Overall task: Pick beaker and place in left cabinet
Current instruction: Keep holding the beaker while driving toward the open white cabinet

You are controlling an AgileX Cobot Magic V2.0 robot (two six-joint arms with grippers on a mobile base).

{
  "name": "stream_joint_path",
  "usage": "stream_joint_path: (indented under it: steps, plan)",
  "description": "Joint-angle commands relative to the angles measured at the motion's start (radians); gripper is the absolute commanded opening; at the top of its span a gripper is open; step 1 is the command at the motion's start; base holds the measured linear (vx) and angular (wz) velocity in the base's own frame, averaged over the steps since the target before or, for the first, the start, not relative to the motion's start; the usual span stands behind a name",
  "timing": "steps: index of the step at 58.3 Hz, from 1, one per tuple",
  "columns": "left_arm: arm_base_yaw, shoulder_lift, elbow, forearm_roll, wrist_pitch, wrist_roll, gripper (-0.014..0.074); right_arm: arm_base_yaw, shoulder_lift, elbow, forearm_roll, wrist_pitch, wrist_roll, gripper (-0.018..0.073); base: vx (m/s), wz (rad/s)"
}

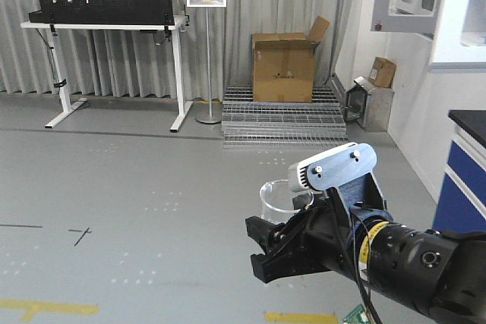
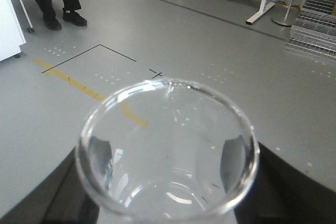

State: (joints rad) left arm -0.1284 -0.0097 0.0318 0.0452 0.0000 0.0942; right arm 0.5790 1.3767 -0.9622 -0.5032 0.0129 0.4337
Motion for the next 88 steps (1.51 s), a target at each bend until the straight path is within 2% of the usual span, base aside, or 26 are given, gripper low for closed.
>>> stream_joint_path:
  steps: [1, 88]
  plan:
    - [-0.001, -0.019, 0.016, -0.003, -0.075, -0.003, 0.0001, -0.002, -0.036, -0.036, 0.002, -0.071, 0.001, -0.0001, 0.72, 0.03]
    - [-0.001, -0.019, 0.016, -0.003, -0.075, -0.003, 0.0001, -0.007, -0.035, -0.036, 0.002, -0.071, 0.001, -0.0001, 0.71, 0.01]
